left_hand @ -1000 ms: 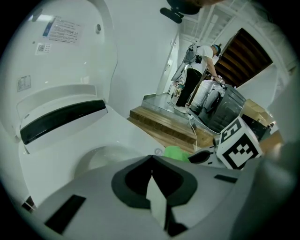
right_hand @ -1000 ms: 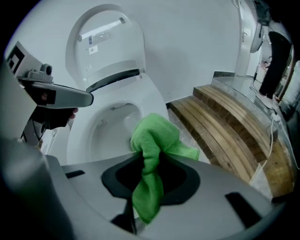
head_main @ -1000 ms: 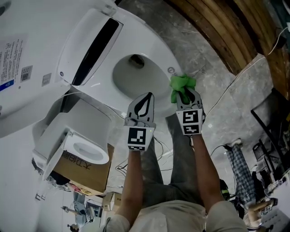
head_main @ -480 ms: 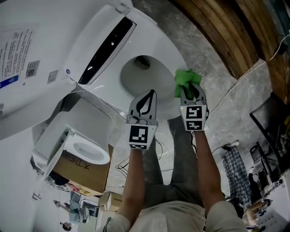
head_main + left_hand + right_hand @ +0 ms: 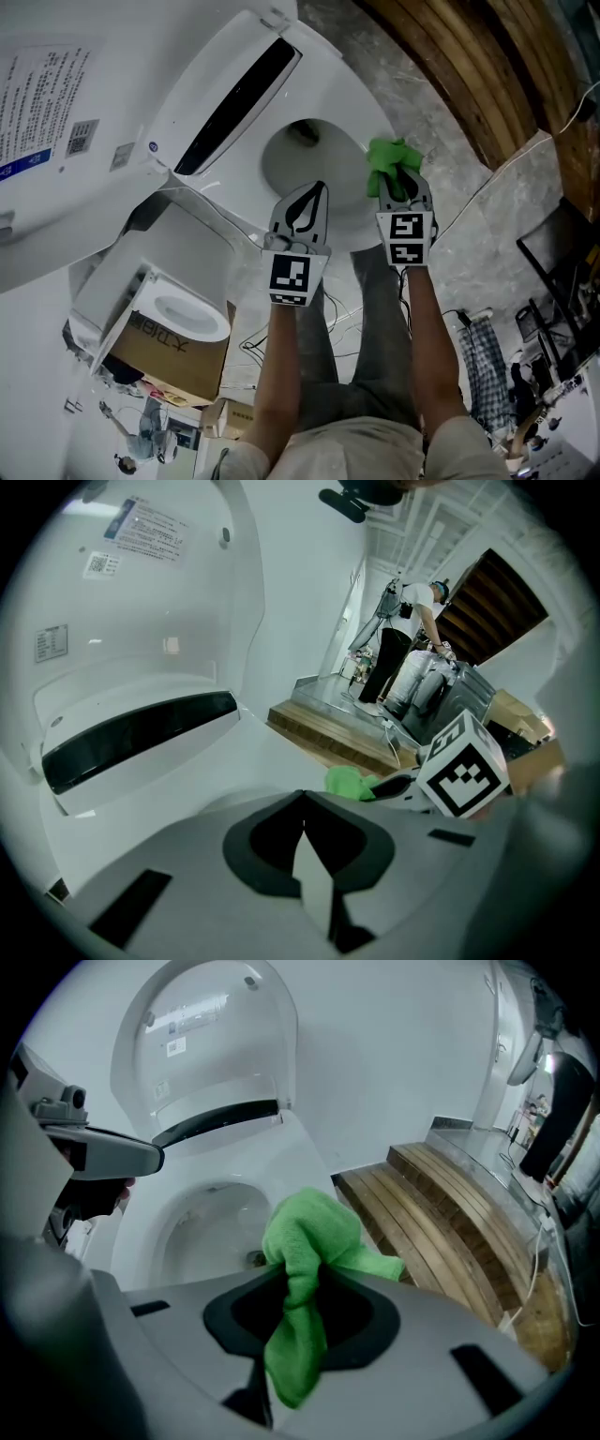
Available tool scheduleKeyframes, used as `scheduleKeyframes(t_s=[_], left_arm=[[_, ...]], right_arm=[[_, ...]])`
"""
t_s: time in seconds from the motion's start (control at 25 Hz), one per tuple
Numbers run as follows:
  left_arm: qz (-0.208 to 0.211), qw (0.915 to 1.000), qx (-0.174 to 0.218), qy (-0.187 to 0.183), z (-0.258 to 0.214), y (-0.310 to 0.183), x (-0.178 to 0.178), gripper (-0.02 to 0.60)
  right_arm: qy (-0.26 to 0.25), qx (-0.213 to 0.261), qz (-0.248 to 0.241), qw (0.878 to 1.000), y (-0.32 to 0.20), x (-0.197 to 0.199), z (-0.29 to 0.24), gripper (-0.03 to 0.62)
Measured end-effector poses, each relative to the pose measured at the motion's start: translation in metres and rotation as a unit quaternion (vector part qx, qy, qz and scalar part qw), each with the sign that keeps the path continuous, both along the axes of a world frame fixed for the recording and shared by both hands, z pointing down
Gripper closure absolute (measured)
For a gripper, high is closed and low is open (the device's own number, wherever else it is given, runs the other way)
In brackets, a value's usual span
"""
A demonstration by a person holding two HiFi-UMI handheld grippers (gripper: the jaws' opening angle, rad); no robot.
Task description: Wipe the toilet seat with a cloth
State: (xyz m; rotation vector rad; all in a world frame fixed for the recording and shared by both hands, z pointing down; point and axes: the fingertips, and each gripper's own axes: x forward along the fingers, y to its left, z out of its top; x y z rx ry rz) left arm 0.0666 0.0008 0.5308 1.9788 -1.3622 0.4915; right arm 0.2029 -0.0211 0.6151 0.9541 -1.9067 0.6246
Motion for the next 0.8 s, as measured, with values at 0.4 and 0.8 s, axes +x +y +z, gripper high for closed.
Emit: scheduleKeyframes(t_s=[0.4, 0.8], left_arm=[[0.006, 0.9999, 0.008, 0.003, -0.001, -0.013, -0.014, 0.569], [0.002, 0.9999, 0.017, -0.001, -0.001, -0.027, -0.038, 0.569]], right_arm=[[0.003, 0.001, -0.019, 1.000, -0.025, -0.034, 0.002, 0.497], [-0.008, 0.016, -0.041, 0.999, -0.051, -0.073, 0.002, 0.497]])
